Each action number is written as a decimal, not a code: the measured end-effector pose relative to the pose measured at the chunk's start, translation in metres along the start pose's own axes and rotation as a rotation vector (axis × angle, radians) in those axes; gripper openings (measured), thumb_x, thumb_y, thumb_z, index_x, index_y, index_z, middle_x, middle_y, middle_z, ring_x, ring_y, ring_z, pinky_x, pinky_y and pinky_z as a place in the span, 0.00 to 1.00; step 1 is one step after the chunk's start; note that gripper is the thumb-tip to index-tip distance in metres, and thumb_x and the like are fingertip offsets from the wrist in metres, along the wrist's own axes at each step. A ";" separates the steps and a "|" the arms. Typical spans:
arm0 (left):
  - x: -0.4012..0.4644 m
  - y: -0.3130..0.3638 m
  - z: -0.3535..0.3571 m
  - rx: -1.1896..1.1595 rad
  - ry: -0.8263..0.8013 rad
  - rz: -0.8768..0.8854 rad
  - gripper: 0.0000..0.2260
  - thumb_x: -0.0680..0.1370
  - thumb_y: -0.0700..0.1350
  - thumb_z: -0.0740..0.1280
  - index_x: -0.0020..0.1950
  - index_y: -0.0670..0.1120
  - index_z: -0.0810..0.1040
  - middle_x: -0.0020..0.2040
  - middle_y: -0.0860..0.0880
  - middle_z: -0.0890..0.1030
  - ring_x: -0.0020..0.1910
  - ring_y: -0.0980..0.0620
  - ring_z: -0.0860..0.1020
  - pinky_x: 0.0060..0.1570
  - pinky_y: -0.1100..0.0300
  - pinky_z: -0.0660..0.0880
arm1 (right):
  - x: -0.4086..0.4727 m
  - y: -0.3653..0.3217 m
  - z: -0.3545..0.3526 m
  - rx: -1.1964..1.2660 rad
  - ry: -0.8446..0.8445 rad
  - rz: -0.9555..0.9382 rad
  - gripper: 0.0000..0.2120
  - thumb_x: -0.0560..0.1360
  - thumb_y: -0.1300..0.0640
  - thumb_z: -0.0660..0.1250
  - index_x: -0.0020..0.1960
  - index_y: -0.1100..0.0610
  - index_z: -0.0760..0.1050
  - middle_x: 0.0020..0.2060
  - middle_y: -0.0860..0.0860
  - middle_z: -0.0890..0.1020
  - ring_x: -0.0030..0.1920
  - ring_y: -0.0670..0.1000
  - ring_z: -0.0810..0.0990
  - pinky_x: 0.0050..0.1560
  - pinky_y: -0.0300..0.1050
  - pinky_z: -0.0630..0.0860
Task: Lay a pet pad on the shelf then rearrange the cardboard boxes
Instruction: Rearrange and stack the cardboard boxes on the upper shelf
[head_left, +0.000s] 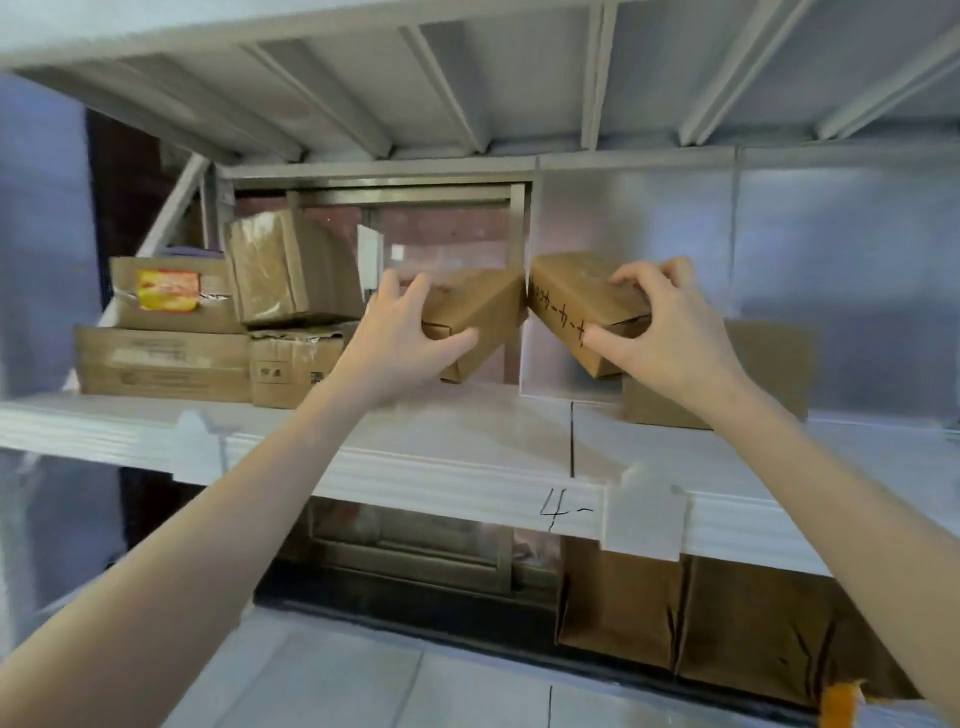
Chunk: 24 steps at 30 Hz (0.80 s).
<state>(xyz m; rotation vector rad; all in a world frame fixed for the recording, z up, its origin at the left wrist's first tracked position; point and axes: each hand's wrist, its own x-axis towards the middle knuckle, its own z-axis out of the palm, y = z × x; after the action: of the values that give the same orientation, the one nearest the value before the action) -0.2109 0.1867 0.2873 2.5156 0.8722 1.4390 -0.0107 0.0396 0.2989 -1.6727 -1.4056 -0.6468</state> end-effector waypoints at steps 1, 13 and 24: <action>-0.002 -0.015 -0.012 0.012 -0.004 -0.001 0.30 0.67 0.59 0.66 0.67 0.52 0.68 0.59 0.50 0.63 0.62 0.46 0.68 0.63 0.53 0.68 | 0.004 -0.012 0.012 0.015 -0.017 -0.021 0.27 0.65 0.44 0.70 0.61 0.50 0.69 0.57 0.52 0.67 0.56 0.58 0.72 0.56 0.50 0.71; -0.007 -0.200 -0.153 0.197 -0.079 0.068 0.41 0.66 0.50 0.76 0.72 0.56 0.57 0.69 0.49 0.63 0.65 0.49 0.64 0.63 0.51 0.69 | 0.036 -0.153 0.132 0.036 -0.086 -0.242 0.36 0.63 0.48 0.73 0.68 0.47 0.63 0.73 0.53 0.57 0.71 0.57 0.56 0.67 0.54 0.61; -0.014 -0.314 -0.179 0.588 -0.136 0.299 0.47 0.63 0.44 0.75 0.76 0.45 0.53 0.69 0.44 0.62 0.70 0.44 0.57 0.71 0.36 0.51 | 0.044 -0.233 0.202 -0.006 -0.072 -0.344 0.39 0.62 0.52 0.74 0.69 0.52 0.60 0.70 0.54 0.61 0.67 0.54 0.56 0.66 0.50 0.61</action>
<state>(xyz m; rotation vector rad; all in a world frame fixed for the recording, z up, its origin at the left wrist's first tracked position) -0.4961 0.4078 0.2584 3.2516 1.0538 1.1832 -0.2497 0.2397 0.2927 -1.4821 -1.7650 -0.7872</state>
